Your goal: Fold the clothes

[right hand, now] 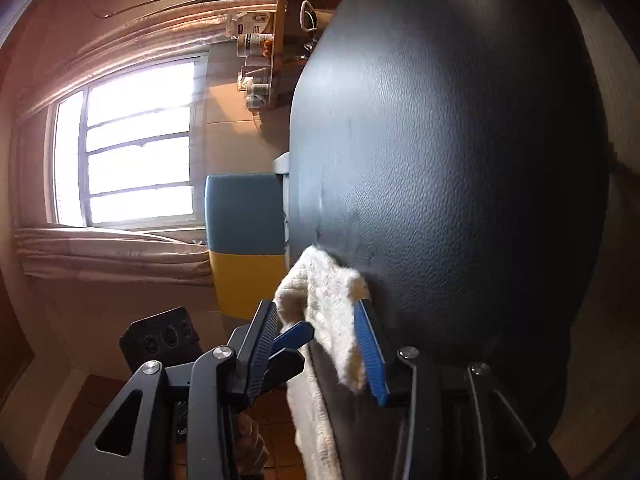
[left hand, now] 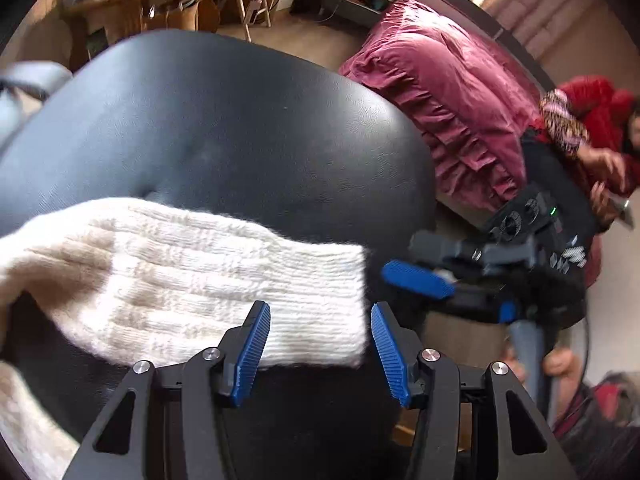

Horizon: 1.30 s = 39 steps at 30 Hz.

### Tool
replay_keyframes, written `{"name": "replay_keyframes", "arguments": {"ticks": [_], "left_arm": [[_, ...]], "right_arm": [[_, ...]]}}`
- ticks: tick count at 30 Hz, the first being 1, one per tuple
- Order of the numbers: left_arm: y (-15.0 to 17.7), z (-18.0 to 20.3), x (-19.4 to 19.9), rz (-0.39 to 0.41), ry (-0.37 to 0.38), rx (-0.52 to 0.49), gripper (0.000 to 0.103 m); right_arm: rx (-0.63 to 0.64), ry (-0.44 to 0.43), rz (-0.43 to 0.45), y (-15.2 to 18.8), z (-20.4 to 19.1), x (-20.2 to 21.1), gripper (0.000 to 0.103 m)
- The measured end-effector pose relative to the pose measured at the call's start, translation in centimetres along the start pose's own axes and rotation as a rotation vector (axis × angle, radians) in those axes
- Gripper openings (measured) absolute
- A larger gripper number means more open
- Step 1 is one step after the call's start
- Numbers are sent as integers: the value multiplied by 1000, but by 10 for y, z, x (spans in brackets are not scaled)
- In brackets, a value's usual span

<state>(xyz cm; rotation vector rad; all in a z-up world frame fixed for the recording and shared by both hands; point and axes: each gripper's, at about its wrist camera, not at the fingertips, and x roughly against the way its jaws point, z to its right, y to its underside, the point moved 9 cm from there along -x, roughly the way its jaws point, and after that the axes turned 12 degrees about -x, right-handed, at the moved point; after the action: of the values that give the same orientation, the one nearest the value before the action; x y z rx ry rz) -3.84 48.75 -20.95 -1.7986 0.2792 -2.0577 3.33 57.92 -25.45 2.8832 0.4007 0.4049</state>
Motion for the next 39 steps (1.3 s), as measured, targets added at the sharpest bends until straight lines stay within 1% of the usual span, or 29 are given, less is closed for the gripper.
{"name": "replay_keyframes", "arguments": {"ticks": [2, 4, 6, 8, 9, 11, 12, 13, 14, 17, 20, 23, 25, 27, 30, 32, 35, 37, 39], "left_arm": [[4, 11, -3, -21, -35, -121, 57], [9, 24, -12, -67, -48, -230, 63], [16, 32, -23, -118, -84, -317, 64], [22, 31, -33, -140, -128, -356, 67], [22, 28, -34, -130, -130, -340, 68], [19, 16, -29, -91, -109, -243, 55], [18, 8, -25, -74, -110, -199, 35], [18, -1, -22, -61, -102, -149, 18], [18, -9, -18, -50, -86, -101, 15], [21, -30, -8, -19, -46, 16, 13], [18, -38, 7, 30, -15, 91, 12], [-3, -50, 44, 134, 13, 167, 12], [-18, -65, 79, 215, 19, 211, 12], [-31, -85, 115, 285, 20, 246, 12], [-42, -118, 168, 365, -13, 289, 12], [-41, -143, 204, 410, -41, 322, 12], [-37, -174, 248, 470, -96, 360, 12], [-40, -183, 263, 508, -116, 381, 12], [-38, -193, 281, 543, -140, 402, 12]], "right_arm": [[22, 40, 17, -3, 1, 3, 46], [51, 82, 30, -3, 0, 6, 46], [84, 127, 35, -2, -3, 6, 46], [104, 149, 39, -2, -4, 6, 46], [109, 153, 41, -1, -4, 7, 46], [120, 161, 44, -1, -4, 8, 46], [125, 165, 46, -1, -5, 8, 46], [130, 169, 48, -1, -5, 9, 46], [136, 173, 49, -1, -5, 9, 46], [151, 185, 54, 0, -5, 10, 46], [168, 197, 59, 0, -6, 12, 46], [188, 203, 56, 5, -10, 12, 46], [213, 203, 38, 12, -15, 7, 46], [228, 193, -6, 22, -20, -3, 46], [255, 179, -84, 41, -27, -25, 46], [258, 172, -131, 54, -30, -44, 46], [217, 147, -215, 73, -33, -75, 46], [162, 105, -279, 85, -38, -96, 47], [64, 9, -336, 95, -49, -118, 55]]}}
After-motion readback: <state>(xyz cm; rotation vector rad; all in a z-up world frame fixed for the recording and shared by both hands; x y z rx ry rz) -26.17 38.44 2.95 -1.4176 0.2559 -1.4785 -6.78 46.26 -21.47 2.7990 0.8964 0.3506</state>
